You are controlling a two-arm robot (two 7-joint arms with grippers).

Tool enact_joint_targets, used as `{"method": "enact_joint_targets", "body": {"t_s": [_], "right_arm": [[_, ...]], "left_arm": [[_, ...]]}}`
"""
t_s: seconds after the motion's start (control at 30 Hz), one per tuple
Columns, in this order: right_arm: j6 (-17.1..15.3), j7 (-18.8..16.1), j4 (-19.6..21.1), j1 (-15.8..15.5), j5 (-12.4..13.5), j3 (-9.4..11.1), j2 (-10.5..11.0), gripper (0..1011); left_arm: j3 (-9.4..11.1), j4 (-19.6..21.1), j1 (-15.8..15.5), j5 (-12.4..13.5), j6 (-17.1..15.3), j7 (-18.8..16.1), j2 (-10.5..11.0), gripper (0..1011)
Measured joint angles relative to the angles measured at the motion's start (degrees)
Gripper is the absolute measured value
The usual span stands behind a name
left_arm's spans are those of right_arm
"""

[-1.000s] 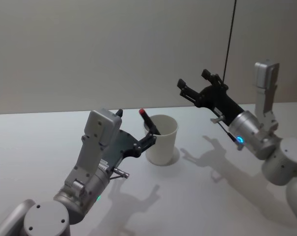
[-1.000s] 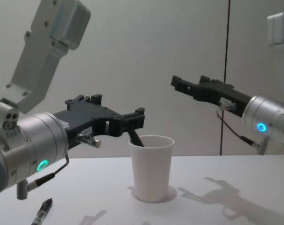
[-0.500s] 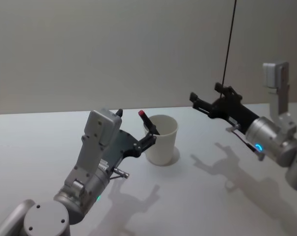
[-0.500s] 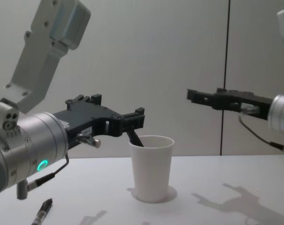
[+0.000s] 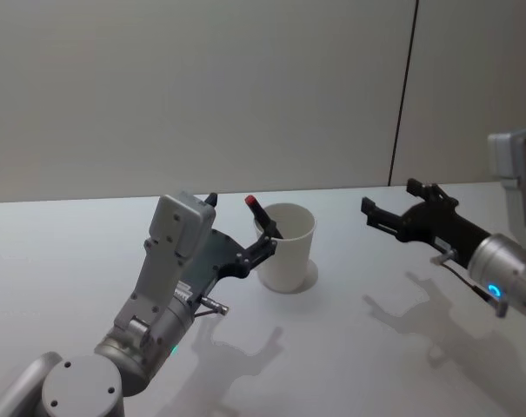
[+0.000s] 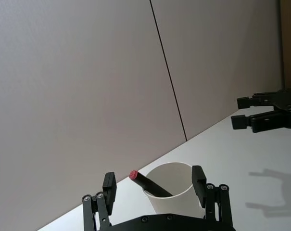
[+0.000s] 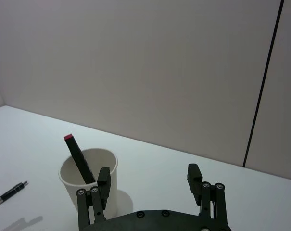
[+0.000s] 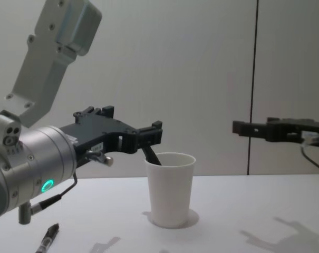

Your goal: Place the pen into the pen holder.

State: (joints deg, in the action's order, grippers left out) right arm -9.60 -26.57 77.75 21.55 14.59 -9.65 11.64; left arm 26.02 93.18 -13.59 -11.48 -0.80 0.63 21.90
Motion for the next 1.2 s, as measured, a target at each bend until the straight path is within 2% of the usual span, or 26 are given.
{"method": "enact_joint_targets", "body": {"t_s": [0.53,1.2], "right_arm": [[-4.1,0.8,7.8,-6.2,0.7,0.9,3.0,1002],[-5.5,0.9,10.9,-8.7,1.5,1.2,4.3,1002]], "left_arm": [[0.0,0.0,0.0,0.0,0.0,0.0,0.0,1004],[-0.1,0.1,0.1,0.5,-0.9,-0.8,-0.3,1004]]}}
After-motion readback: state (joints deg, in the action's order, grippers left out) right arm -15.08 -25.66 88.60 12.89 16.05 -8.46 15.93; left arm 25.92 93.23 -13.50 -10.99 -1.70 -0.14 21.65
